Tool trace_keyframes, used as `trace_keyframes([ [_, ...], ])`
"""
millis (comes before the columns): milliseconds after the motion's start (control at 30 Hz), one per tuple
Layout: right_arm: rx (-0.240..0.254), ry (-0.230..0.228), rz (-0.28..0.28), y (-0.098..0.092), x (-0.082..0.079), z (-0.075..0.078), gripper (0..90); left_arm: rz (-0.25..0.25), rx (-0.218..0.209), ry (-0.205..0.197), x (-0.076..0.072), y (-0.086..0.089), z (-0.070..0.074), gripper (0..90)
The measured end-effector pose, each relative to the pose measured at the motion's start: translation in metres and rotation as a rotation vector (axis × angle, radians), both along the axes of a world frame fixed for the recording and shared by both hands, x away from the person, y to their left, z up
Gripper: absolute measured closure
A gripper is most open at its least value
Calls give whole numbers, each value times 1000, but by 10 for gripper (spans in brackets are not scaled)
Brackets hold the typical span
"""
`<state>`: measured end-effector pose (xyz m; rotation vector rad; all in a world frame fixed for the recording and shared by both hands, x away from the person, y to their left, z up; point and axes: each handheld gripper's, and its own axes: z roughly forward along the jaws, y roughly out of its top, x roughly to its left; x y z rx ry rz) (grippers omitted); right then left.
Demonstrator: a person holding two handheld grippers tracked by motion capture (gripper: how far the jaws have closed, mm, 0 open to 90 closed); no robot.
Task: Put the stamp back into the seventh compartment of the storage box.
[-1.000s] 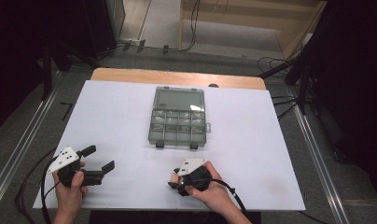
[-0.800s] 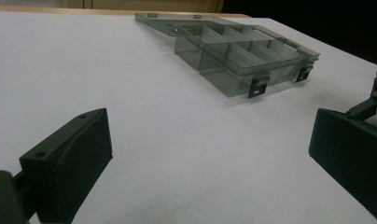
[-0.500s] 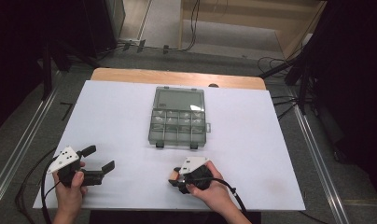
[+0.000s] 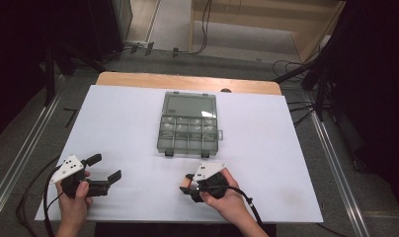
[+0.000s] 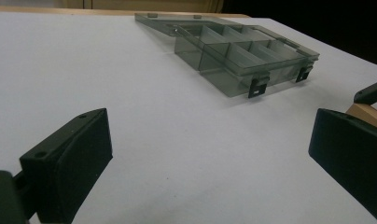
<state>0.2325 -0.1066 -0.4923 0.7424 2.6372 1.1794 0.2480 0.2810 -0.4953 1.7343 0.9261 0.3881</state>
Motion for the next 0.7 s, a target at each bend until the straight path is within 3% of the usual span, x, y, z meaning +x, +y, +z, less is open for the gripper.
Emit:
trace_keyframes([
  [700,38,-1,-50,-11,9,19,533,-10,0,-2,0,0,0,0],
])
